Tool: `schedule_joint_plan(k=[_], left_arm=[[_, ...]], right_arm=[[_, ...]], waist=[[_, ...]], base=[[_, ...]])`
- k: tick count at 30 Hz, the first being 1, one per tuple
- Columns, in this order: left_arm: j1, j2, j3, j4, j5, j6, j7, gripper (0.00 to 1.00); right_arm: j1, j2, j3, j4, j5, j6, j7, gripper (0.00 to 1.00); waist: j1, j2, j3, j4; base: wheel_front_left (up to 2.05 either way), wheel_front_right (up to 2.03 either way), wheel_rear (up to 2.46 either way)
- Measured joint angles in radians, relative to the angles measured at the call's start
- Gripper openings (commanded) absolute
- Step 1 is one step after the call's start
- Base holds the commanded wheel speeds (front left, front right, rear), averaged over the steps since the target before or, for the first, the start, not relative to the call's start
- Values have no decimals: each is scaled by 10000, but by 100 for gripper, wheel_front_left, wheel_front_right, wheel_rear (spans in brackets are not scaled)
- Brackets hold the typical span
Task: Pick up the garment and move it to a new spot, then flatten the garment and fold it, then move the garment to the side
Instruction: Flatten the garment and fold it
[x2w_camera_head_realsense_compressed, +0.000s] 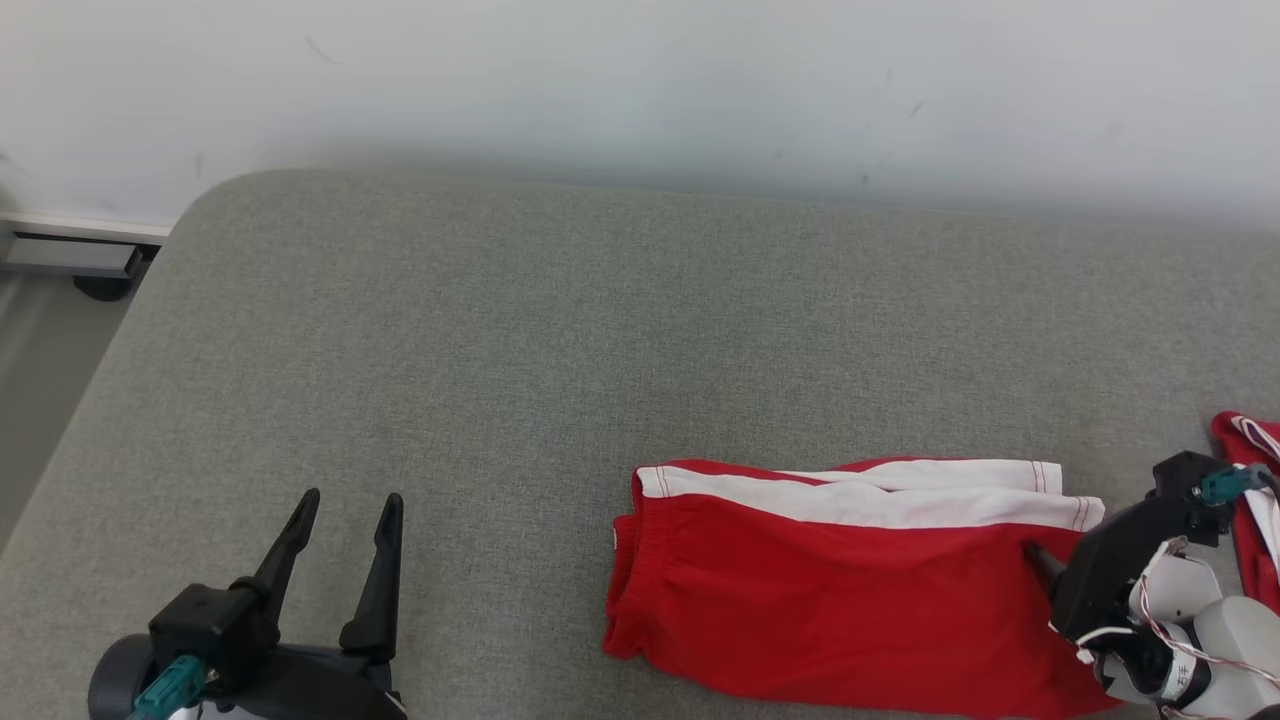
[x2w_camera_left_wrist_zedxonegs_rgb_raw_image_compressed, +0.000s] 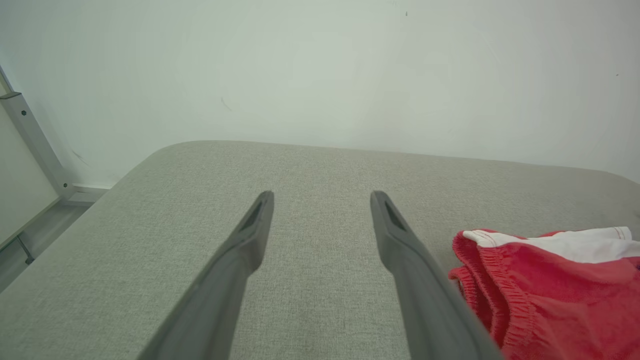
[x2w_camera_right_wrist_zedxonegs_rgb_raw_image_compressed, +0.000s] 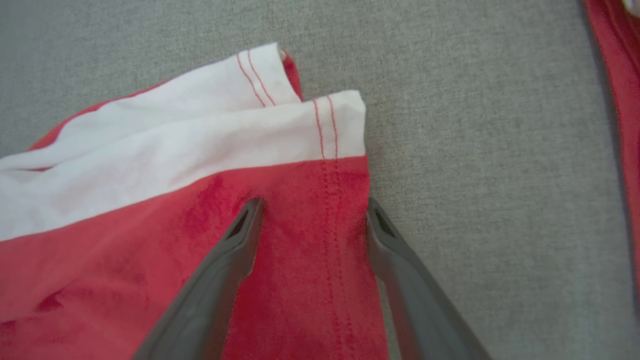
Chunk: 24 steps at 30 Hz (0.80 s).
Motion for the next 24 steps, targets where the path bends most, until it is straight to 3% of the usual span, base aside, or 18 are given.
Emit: schedule_joint_plan(k=[10,12,13,14,15,17,18,24], left_arm=[[-5,0,13,242,-61,-12,-4,100],[-6,-6,13,261,-63,-12,-12,100],[-6,-12,13,280,-63,-12,-15,100],[-7,-19,13,303,-65,-13,-15,100],[-7,-27,13,324,-73,-13,-17,100],[-8,-36,13,372,-77,-17,-59,100],[-8,-36,13,403,-79,-44,-59,100],[-7,-46,8,525,-113,-90,-92,100]], right_arm=[[-524,244,128,428,86,0,65,98],[-562,267,150,451,90,13,90,76],[-579,297,176,479,98,15,90,56],[-599,334,199,522,98,15,90,45],[-624,359,215,564,102,27,90,40],[-685,391,242,644,151,79,96,17],[-697,407,257,669,176,102,98,0],[-623,259,228,765,247,150,96,0]], waist=[[-2,0,44,100],[-2,0,38,106],[-2,0,30,110],[-2,0,21,113],[-2,0,10,114],[-2,0,-15,113],[-2,0,-27,111],[-2,0,-132,71]], base=[[0,0,0],[0,0,0],[0,0,0],[0,0,0],[0,0,0],[0,0,0],[0,0,0],[0,0,0]])
